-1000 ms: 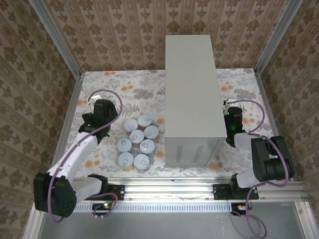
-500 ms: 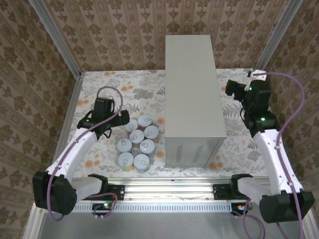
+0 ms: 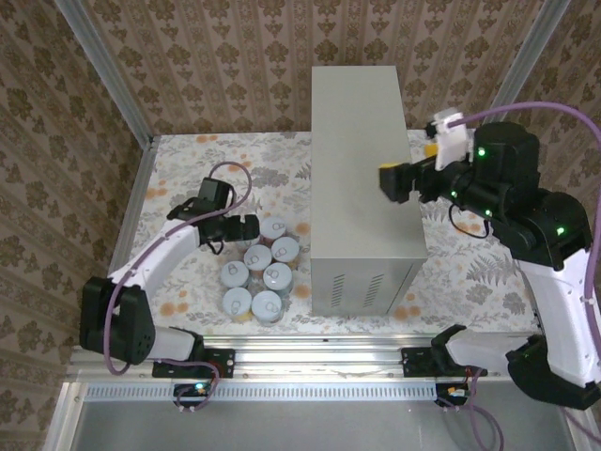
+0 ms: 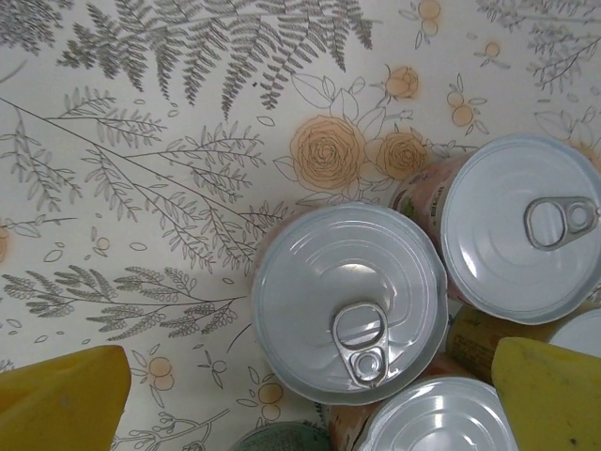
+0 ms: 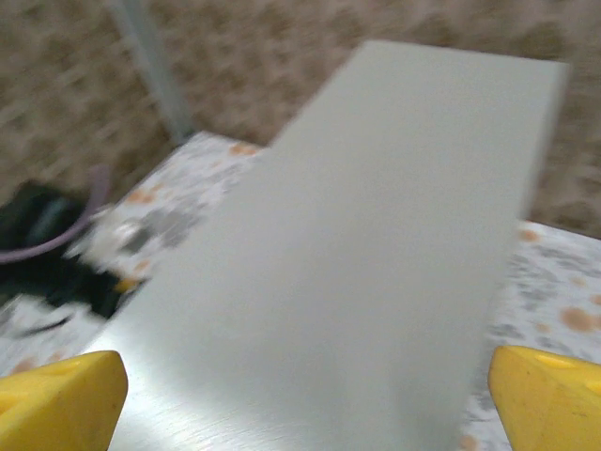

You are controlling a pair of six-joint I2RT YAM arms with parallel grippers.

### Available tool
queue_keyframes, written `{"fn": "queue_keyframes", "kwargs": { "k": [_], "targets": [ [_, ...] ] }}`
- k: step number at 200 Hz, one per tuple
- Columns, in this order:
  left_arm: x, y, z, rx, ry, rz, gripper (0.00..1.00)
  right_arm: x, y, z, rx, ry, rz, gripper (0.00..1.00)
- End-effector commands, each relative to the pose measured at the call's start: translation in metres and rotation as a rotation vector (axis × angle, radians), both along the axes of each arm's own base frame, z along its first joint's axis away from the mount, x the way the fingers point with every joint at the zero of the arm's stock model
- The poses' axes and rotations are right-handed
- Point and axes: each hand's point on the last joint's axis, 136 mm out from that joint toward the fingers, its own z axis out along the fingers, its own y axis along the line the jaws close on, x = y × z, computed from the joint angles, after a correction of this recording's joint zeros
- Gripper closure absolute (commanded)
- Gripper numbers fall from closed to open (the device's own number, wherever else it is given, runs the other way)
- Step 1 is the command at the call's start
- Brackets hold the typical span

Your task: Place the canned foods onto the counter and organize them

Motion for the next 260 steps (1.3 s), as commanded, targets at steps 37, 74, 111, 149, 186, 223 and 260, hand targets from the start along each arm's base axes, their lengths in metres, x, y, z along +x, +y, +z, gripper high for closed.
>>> {"fn": "queue_keyframes", "kwargs": {
  "k": [37,74,111,149,186,223,260],
  "targets": [
    [0.008,-0.007,-0.01,0.06,0.038,-0.035,0.0,-0.037,0.083,-0.043,-0.368,0.127,0.279,0.0],
    [0.01,-0.008,-0.017,0.078,0.058,-0.037,0.0,-0.041,0.113,-0.046,-0.41,0.116,0.333,0.0],
    [0.008,-0.008,-0.024,0.086,0.083,-0.053,0.0,-0.037,0.126,-0.054,-0.419,0.128,0.347,0.0],
    [0.01,-0.013,-0.032,0.077,0.102,-0.067,0.01,-0.03,0.132,-0.058,-0.429,0.129,0.334,0.0],
    [0.011,-0.016,-0.04,0.077,0.119,-0.073,0.01,-0.028,0.136,-0.062,-0.438,0.135,0.334,0.0],
    [0.012,-0.018,-0.044,0.079,0.131,-0.08,0.02,-0.026,0.138,-0.067,-0.443,0.144,0.332,0.0],
    [0.016,-0.017,-0.03,0.067,0.084,-0.065,0.01,-0.026,0.139,-0.068,-0.434,0.14,0.334,0.0]
  ]
}}
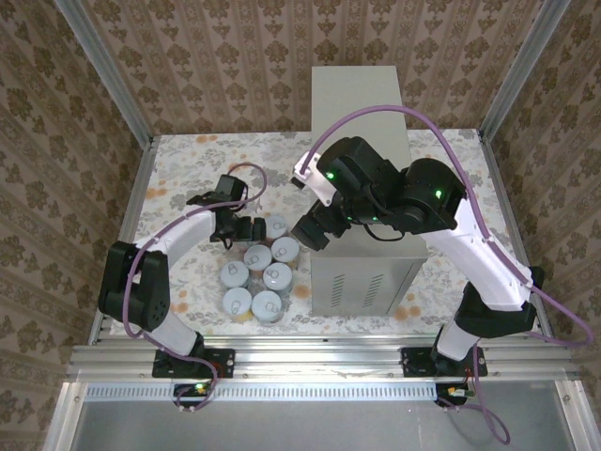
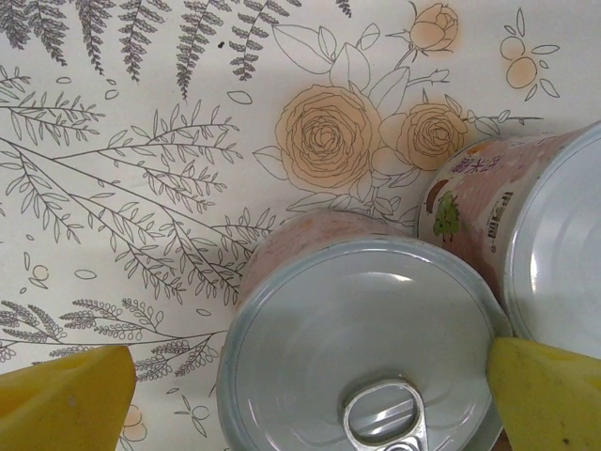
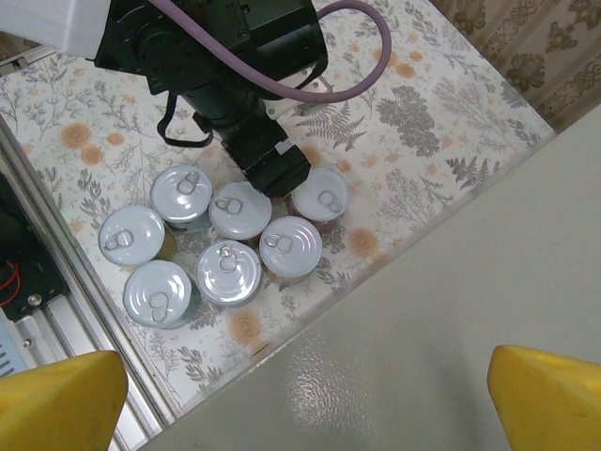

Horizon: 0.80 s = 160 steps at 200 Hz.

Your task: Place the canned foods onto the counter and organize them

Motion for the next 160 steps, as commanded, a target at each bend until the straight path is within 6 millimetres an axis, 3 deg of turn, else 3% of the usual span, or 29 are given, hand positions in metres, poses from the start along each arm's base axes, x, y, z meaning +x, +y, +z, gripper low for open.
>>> {"fn": "queue_keyframes", "kwargs": {
  "k": [1,26,77,160],
  "targets": [
    [0.004,-0.006,0.011,-0.008,-0.03,-0.026,0.01,0.0,-0.002,0.0,-0.007,-0.017,-0.002,0.0],
    [0.003,-0.014,0.02,-0.049,-0.044,-0.058,0.0,0.0,-0.003,-0.001,-0.001,-0.019,-0.004,0.0],
    [-0.005,-0.018,0.015,-0.047,-0.016,-0.082,0.0,0.002,-0.001,-0.008,0.01,-0.008,-0.002,0.0],
    [-0.015,-0.007,0.005,0.028,0.024,-0.071,0.0,0.012,0.004,-0.014,0.025,0.007,-0.004,0.0]
  ]
}}
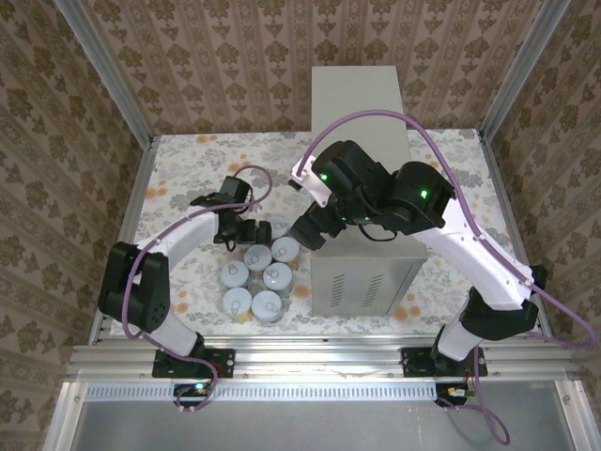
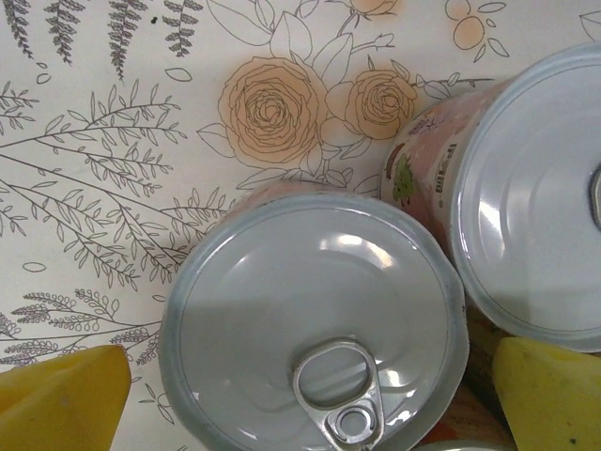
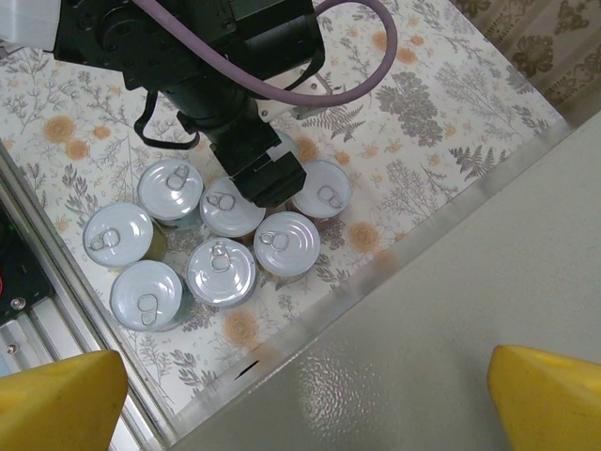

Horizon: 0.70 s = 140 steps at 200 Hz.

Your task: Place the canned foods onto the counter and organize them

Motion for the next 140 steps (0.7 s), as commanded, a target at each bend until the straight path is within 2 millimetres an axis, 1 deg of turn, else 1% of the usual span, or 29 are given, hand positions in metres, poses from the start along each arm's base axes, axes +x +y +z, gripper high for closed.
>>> {"fn": "queue_keyframes", "kwargs": {
  "k": [1,18,59,96,111,140],
  "targets": [
    [-0.005,0.006,0.004,0.043,0.002,-0.012,0.0,0.0,0.002,0.006,0.032,-0.009,0.014,0.0],
    [-0.005,0.011,0.001,0.063,0.018,0.002,0.0,0.001,0.002,0.006,0.035,-0.009,0.014,0.0],
    [-0.003,0.012,-0.005,0.071,0.032,0.006,0.0,0.0,0.0,0.008,0.037,-0.014,0.009,0.0],
    [0.007,0.007,-0.008,0.052,0.021,-0.003,0.0,0.0,0.001,0.008,0.044,-0.008,0.014,0.0],
    [0.011,0.001,-0.008,0.035,0.019,-0.022,0.0,-0.001,0.003,0.008,0.048,-0.004,0.019,0.0],
    [0.022,0.0,-0.008,0.03,0.006,-0.02,0.01,-0.003,0.001,0.008,0.049,0.005,0.017,0.0]
  ]
}}
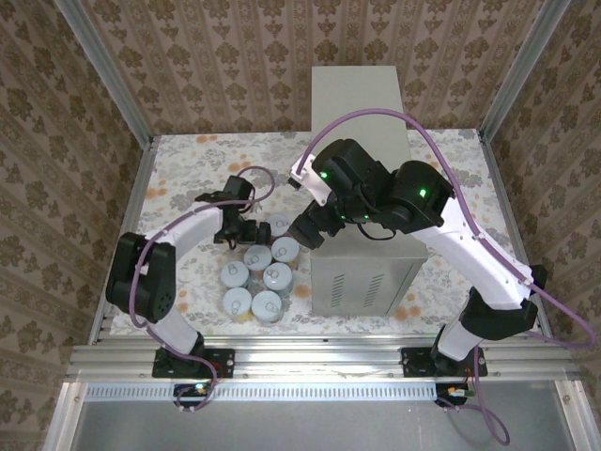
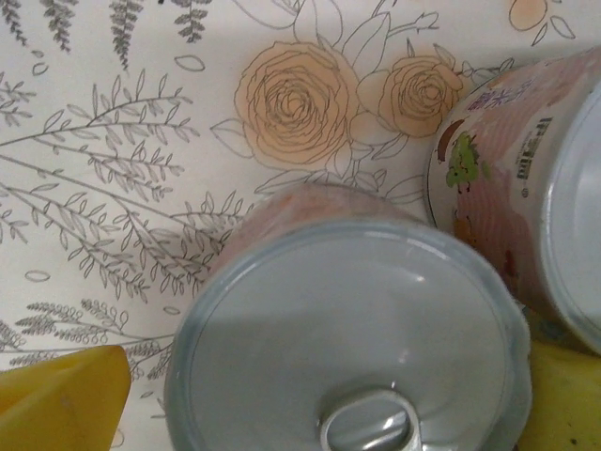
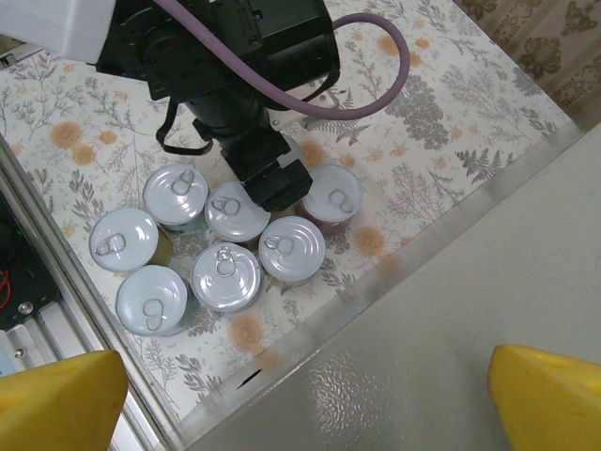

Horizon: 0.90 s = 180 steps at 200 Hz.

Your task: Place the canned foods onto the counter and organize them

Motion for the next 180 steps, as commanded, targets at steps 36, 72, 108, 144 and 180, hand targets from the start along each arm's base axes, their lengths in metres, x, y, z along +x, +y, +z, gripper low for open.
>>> {"fn": "queue_keyframes", "kwargs": {
  "k": [36,72,108,144,180],
  "targets": [
    [0.02,-0.006,0.003,-0.031,-0.029,-0.022,0.08,-0.007,-0.006,0.011,0.043,-0.005,0.002,0.0],
    [0.015,-0.001,-0.002,-0.01,-0.003,-0.009,0.11,-0.008,-0.006,0.01,0.051,-0.004,0.008,0.0],
    [0.008,0.007,-0.008,0.028,0.021,-0.004,0.1,-0.011,0.001,0.011,0.072,-0.018,0.044,0.0],
    [0.007,0.006,0.0,0.02,0.008,-0.007,0.21,-0.012,0.005,0.015,0.101,-0.035,0.066,0.0],
    [0.007,0.011,0.015,0.027,-0.024,-0.003,0.28,-0.013,0.005,0.014,0.115,-0.053,0.081,0.0]
  ]
}}
